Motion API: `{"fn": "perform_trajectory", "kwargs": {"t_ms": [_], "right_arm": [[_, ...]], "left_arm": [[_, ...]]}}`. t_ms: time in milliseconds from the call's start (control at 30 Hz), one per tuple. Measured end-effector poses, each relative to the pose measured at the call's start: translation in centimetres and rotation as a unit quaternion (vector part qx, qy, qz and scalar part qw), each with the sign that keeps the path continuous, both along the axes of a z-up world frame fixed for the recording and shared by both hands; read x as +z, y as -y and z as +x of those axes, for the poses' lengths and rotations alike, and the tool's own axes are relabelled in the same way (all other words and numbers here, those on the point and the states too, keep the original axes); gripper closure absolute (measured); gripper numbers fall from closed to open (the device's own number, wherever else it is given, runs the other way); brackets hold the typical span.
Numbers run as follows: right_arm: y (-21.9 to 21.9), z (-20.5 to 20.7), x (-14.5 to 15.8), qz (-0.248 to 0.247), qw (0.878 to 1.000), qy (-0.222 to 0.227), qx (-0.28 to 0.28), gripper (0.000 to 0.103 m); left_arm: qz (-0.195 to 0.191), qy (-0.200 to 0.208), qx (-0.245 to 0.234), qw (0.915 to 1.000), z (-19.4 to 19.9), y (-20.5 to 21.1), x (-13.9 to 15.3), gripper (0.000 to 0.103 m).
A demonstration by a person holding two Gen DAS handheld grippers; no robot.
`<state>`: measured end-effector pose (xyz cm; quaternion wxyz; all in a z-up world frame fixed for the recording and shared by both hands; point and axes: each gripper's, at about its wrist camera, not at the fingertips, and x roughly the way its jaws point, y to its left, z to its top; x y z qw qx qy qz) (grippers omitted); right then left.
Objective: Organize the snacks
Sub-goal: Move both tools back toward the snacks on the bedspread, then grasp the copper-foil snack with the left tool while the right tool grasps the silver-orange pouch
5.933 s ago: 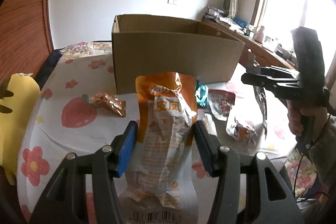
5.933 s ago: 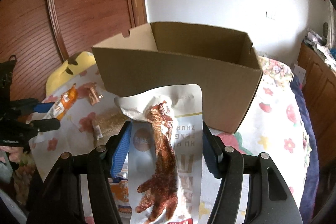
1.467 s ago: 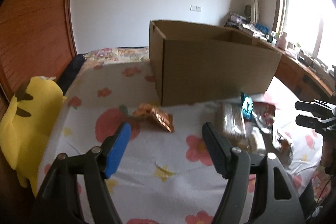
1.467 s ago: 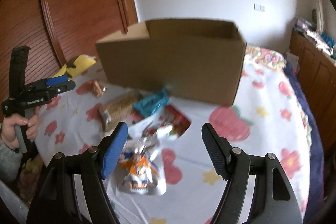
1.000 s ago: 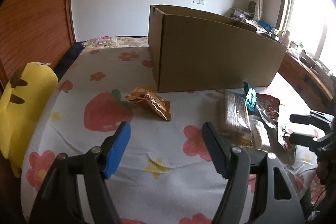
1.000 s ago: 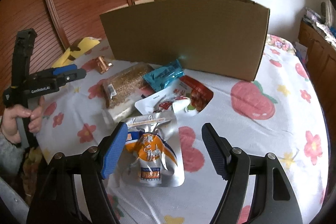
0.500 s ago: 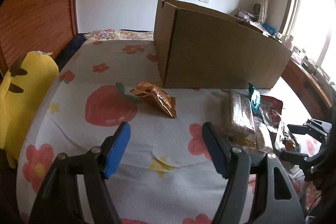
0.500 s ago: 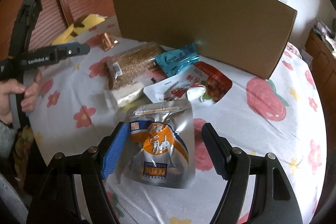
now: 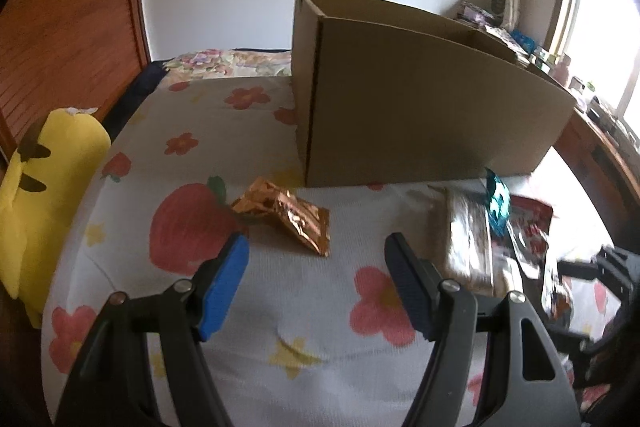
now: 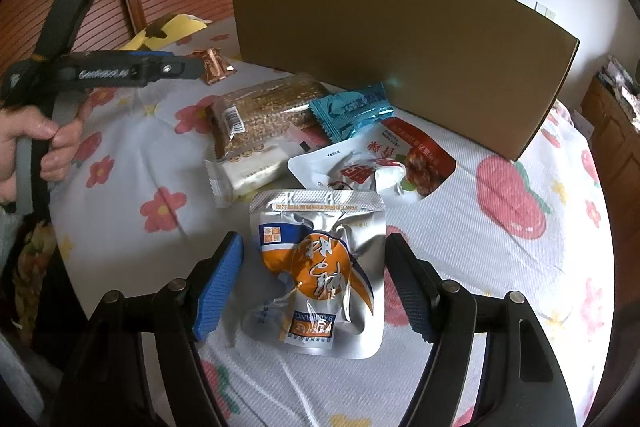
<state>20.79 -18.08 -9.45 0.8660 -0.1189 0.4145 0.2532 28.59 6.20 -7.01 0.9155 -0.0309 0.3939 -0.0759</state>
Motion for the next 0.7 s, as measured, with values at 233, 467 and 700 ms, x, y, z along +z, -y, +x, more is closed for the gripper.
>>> {"fn": "perform_trajectory", "kwargs": {"t_ms": [233,467,700], "right_arm": [[0.2,0.1,0.0,0.0,1.0,0.0,-0.003,0.029],[0.2,0.1,0.0,0.0,1.0,0.0,-0.003,0.029],[0.1,0.1,0.0,0.0,1.0,0.0,-0.003,0.029]], "left_arm": [[-0.026,-0.017,0.028,0.9991,2.3,-0.6,-0.4,0.036],[-0.022,-0.027,0.056,0.9978,3.8,-0.8,-1.2,0.048],[0.004,-0.029,0.054,0.9981,4.4,0.0,-1.8,0.049]]}}
